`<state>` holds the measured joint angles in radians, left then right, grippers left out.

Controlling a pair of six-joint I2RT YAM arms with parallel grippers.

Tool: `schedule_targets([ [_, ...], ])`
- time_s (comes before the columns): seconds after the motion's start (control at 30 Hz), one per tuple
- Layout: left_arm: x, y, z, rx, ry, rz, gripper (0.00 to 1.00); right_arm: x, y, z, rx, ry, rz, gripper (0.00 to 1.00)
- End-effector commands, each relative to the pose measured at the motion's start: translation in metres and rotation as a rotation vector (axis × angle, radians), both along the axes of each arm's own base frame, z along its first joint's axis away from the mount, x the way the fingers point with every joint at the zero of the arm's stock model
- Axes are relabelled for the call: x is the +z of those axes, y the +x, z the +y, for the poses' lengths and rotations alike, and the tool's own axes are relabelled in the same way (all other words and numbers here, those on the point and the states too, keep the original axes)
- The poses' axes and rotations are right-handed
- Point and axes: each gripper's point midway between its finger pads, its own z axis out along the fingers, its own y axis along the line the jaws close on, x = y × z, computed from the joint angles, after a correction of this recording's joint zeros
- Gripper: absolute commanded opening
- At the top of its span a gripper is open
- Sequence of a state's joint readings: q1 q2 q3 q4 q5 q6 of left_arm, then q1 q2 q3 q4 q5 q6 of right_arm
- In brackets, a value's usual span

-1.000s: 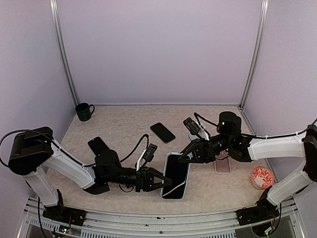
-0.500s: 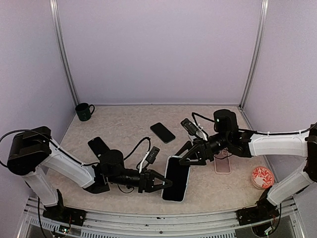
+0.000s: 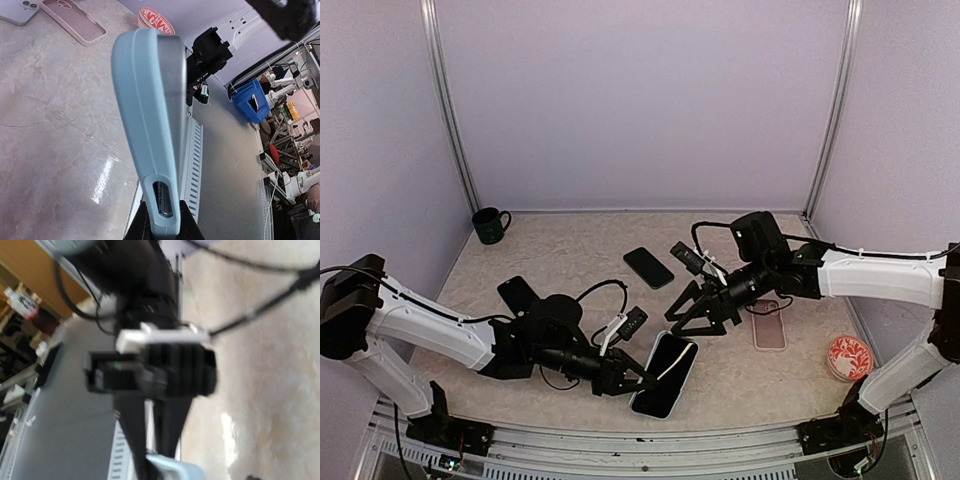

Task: Put the phone into the phone case
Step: Pass from the right arm to the left, then press the top right corner of the phone case.

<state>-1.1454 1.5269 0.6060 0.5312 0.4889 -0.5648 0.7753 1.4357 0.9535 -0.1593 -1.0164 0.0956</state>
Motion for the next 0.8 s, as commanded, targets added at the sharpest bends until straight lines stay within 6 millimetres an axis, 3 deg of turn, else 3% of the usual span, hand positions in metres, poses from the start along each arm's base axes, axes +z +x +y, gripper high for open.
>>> schedule_targets([
  [0.0, 0.031, -0.007, -0.006, -0.061, -0.043, -0.106, 0.00, -0.019, -0.003, 0.002, 0.011, -0.091, -0.010, 0.72],
  [0.5, 0.031, -0.010, -0.004, -0.079, 0.004, -0.147, 0.00, -0.029, -0.027, 0.007, 0.123, -0.091, 0.027, 0.56],
  [0.77, 0.031, -0.013, -0.004, -0.091, 0.010, -0.154, 0.00, -0.039, -0.031, 0.018, 0.148, -0.114, 0.027, 0.54],
])
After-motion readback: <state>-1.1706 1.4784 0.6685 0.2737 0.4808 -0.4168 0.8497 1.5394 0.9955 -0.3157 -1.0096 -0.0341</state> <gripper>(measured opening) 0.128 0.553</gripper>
